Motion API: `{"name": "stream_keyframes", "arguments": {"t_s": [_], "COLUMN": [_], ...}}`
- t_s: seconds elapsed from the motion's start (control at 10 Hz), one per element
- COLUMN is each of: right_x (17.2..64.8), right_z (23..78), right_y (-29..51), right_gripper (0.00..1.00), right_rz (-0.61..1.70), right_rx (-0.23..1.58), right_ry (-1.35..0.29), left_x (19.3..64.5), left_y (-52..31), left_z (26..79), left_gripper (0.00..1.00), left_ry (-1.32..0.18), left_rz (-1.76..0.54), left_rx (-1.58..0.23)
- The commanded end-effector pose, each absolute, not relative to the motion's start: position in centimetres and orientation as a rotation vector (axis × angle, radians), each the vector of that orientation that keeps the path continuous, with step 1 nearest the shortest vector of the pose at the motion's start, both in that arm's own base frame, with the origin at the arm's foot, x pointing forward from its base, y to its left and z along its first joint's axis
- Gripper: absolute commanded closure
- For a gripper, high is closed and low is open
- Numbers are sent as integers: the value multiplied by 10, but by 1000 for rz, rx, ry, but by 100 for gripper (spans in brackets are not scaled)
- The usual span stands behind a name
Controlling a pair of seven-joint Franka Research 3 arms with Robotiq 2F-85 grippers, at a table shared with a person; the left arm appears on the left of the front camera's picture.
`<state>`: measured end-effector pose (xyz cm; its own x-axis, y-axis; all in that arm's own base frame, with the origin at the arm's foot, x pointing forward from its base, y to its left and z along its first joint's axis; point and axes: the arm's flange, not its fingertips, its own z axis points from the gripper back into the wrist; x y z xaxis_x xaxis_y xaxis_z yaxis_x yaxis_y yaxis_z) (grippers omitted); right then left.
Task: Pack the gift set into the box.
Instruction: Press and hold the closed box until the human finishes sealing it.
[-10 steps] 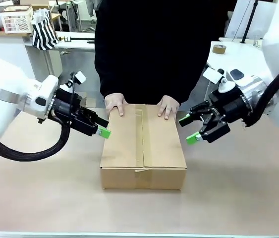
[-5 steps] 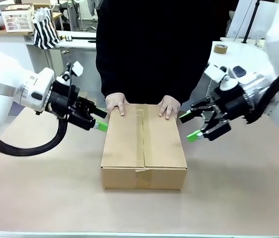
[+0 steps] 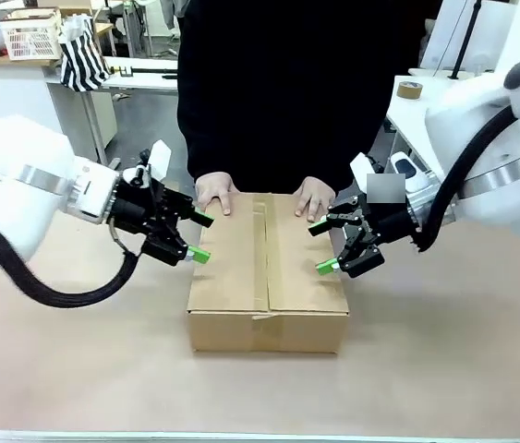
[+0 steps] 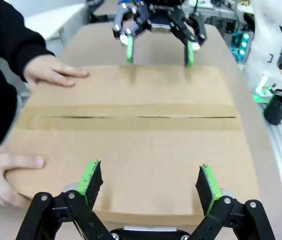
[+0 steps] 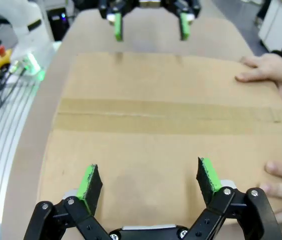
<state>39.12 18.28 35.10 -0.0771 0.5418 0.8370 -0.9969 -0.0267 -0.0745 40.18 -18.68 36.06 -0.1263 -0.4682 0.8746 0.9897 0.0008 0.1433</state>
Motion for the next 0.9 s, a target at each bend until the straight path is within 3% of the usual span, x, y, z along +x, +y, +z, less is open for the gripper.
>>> {"name": "stream_keyframes", "arguments": {"t_s": [0.0,0.3,0.8], "right_x": [401,407,412], "right_z": [343,333,310], "right_y": [205,210,201], "right_gripper": [0,0,0], "right_rz": [1520,1467,1459], "right_rx": [782,739,741], "right_ry": [-855,-896,-755], "left_x": [411,410,410], "left_y": [-201,-221,-225], "left_z": [339,327,321], "left_gripper": [0,0,0], "left_ry": [-1062,-1015,-972], "left_rz": [-1465,-1457,-1433], "left_rx": [-743,-782,-792]}}
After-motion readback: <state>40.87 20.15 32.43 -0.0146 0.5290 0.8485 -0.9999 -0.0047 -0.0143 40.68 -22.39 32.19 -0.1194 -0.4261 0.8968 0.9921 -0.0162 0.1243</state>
